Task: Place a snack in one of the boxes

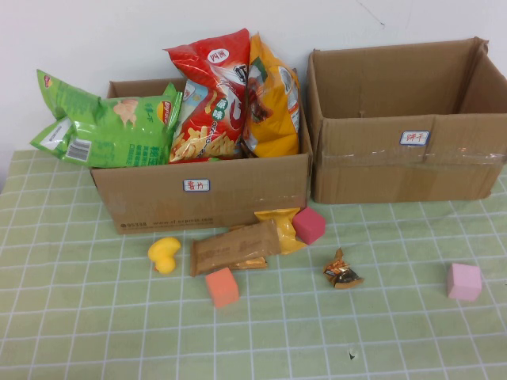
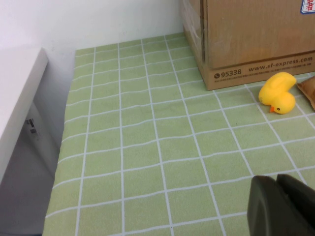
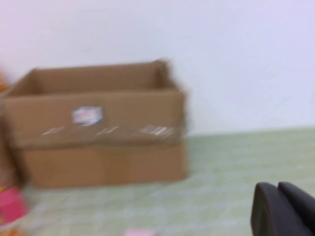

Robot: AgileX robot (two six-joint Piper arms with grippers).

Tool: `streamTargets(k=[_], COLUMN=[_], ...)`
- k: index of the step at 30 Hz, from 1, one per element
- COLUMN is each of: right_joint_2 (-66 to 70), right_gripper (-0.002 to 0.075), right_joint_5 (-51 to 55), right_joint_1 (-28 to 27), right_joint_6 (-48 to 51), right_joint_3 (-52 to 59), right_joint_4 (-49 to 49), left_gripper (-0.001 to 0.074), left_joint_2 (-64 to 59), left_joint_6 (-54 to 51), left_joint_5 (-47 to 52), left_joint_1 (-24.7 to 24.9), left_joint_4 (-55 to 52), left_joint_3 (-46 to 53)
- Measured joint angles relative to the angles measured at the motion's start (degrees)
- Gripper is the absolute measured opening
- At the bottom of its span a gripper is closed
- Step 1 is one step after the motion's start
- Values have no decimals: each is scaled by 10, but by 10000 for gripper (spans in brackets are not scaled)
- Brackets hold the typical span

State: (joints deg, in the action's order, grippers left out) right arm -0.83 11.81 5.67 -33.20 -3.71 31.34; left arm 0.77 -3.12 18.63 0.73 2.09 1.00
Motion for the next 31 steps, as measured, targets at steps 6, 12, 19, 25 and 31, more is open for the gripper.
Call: streamTargets(k=[6,12,19,25,31], right_joint_2=[0,0,0,0,0], right_gripper=[-2,-2,-2,-2,-2], right_joint_5=[-50,2,70,75,76], right_joint_1=[-1,-36,-48,-48,-48], right_joint_6=[414,314,276,361,352], right_joint_3=[47,53,52,51,51], right_joint_4=[-361,-286,-248,-313,-327], left_gripper=[-2,-2,-2,-2,-2], left_joint_2=[0,0,0,0,0], left_joint_6=[0,0,0,-1,-1], left_joint_5=[0,0,0,0,0], left_joint_1=[0,0,0,0,0], left_joint_4=[0,0,0,0,0], left_joint_3=[0,0,0,0,0])
